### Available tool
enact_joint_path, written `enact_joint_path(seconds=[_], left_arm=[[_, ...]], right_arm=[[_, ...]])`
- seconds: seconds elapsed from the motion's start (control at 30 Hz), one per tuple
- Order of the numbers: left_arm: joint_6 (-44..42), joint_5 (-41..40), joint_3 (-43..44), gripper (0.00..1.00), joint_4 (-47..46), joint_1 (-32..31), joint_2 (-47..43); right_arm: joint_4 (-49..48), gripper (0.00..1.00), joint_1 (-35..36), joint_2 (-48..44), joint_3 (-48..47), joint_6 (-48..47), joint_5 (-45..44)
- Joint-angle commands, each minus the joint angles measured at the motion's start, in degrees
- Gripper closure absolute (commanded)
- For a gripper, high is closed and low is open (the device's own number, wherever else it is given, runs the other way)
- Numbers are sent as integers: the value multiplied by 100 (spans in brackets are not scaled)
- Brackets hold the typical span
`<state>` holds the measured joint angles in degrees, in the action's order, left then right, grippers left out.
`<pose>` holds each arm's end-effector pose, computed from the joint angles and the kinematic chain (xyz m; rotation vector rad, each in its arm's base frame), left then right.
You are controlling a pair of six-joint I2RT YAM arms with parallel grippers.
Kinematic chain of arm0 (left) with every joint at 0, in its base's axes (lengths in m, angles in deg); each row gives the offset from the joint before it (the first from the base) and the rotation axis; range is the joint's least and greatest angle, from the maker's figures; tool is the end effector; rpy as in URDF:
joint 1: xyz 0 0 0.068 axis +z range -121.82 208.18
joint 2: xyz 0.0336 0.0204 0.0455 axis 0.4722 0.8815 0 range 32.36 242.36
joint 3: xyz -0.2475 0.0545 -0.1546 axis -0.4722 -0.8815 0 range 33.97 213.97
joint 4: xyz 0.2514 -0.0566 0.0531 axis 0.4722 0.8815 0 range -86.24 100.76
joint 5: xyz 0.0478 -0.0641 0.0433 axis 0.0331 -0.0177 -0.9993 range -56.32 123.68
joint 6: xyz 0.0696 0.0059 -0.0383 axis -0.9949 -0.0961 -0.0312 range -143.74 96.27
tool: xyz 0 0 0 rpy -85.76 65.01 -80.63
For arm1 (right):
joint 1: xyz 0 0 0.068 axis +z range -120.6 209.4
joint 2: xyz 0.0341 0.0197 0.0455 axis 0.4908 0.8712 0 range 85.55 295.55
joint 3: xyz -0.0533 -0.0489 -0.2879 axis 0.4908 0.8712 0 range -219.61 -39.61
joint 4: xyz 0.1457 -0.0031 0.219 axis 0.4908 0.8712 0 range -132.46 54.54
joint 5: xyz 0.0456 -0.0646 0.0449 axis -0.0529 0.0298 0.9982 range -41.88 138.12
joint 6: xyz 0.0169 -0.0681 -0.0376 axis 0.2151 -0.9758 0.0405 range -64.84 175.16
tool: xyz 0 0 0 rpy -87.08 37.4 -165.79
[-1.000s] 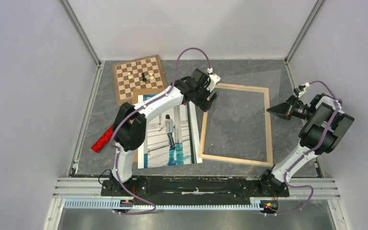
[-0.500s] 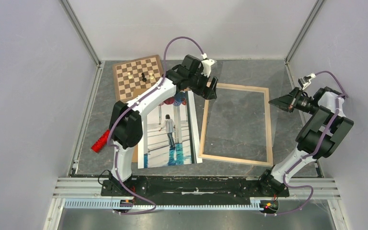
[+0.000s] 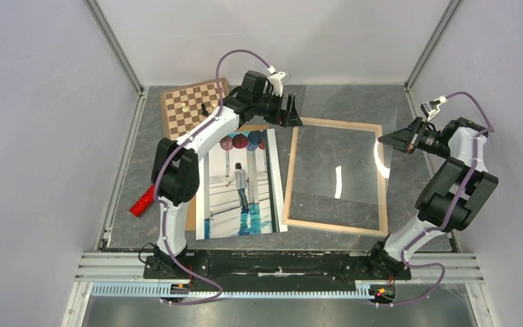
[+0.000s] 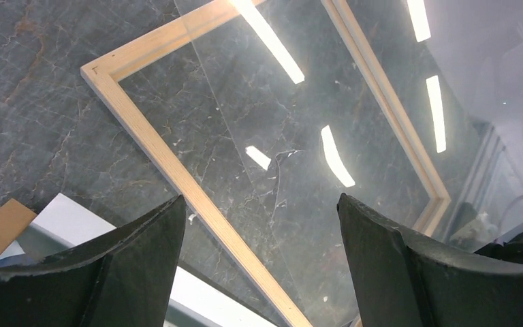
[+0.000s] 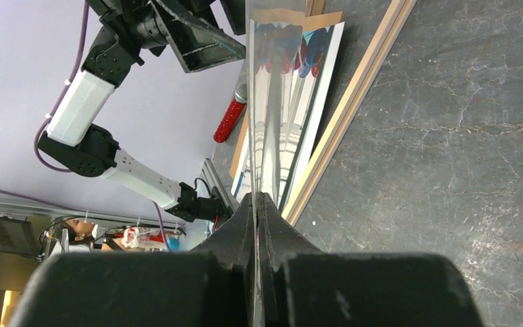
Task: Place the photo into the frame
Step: Place the photo frame item in the photo frame.
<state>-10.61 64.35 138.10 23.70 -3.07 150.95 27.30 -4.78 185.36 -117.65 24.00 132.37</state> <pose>0.4280 -0.3007 0.2885 0.6705 2.1546 -1.0117 0.3018 -0.1224 0.2814 0.0736 1.9163 1.4738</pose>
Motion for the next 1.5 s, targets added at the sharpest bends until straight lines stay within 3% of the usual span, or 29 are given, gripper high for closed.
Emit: enact_joint_path(seconds=[0.0, 0.6, 0.87, 1.03, 1.13, 1.47], left_arm=[[488, 554, -74, 12, -612, 139, 88], [1614, 1896, -428, 12, -1958, 365, 596], [2880, 2550, -1184, 13, -3850, 349, 658], [3225, 2686, -1220, 15, -4302, 288, 719], [3437, 2766, -1236, 20, -4540, 252, 716], [3685, 2927, -1449, 50, -4853, 188, 541]], right_arm=[[-196, 100, 92, -294, -85, 286, 417], [-1184, 100, 331, -936, 529, 1254, 426], [-1571, 100, 373, -1151, 843, 1578, 435], [-1777, 100, 377, -1252, 977, 1752, 435], [-1851, 100, 380, -1274, 1047, 1800, 435], [-2026, 100, 376, -1314, 1196, 1874, 435]])
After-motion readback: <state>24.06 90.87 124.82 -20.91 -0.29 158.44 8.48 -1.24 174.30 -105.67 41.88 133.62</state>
